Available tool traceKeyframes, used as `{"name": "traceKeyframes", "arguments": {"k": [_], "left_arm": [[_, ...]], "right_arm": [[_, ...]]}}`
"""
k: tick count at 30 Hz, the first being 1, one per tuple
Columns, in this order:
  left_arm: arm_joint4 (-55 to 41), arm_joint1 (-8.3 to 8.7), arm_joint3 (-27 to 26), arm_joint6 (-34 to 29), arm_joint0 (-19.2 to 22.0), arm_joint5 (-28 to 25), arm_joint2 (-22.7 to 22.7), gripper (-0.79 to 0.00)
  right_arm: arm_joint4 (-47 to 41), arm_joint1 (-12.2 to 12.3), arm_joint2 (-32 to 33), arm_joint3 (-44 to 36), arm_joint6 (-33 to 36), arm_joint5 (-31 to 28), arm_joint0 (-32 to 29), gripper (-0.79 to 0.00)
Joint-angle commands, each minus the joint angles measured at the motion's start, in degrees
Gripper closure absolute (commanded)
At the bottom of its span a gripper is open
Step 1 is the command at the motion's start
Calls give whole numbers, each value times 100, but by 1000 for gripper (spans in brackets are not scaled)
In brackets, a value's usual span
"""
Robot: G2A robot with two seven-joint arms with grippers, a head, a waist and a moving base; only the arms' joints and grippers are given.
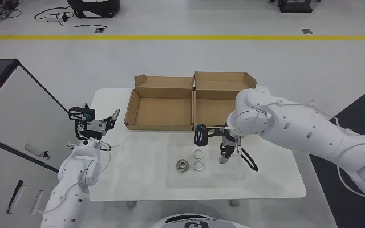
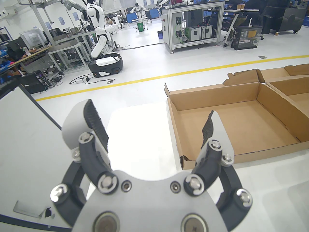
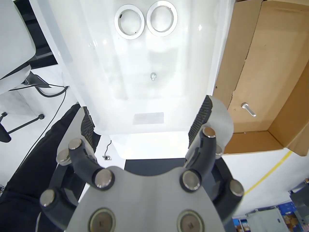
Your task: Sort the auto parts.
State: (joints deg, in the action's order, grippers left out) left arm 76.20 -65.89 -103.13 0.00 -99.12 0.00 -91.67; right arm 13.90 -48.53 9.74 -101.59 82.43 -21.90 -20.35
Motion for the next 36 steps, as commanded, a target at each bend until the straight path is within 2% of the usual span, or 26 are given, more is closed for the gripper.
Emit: {"name": "traceKeyframes", "arguments": {"k": [1, 5, 13, 25, 26, 28, 32, 34, 36], "left_arm": [[0, 0, 0, 0, 0, 0, 0, -785], [0, 0, 0, 0, 0, 0, 0, -785], [0, 0, 0, 0, 0, 0, 0, -785], [0, 0, 0, 0, 0, 0, 0, -785], [0, 0, 0, 0, 0, 0, 0, -785], [0, 0, 0, 0, 0, 0, 0, -785], [0, 0, 0, 0, 0, 0, 0, -785], [0, 0, 0, 0, 0, 0, 0, -785], [0, 0, 0, 0, 0, 0, 0, -785]], "right_arm": [[-1, 0, 0, 0, -1, 0, 0, -785], [223, -3, 0, 65, 53, 140, -213, -785], [3, -74, 0, 197, 217, 223, -289, -785], [101, -451, 0, 715, 417, 423, -486, -785], [126, -484, 0, 749, 400, 405, -502, -760], [196, -549, 0, 803, 386, 391, -541, -653], [324, -666, 0, 936, 365, 370, -632, -529], [388, -721, 0, 1003, 371, 376, -684, -493], [446, -773, 0, 1088, 382, 387, -742, -403]]}}
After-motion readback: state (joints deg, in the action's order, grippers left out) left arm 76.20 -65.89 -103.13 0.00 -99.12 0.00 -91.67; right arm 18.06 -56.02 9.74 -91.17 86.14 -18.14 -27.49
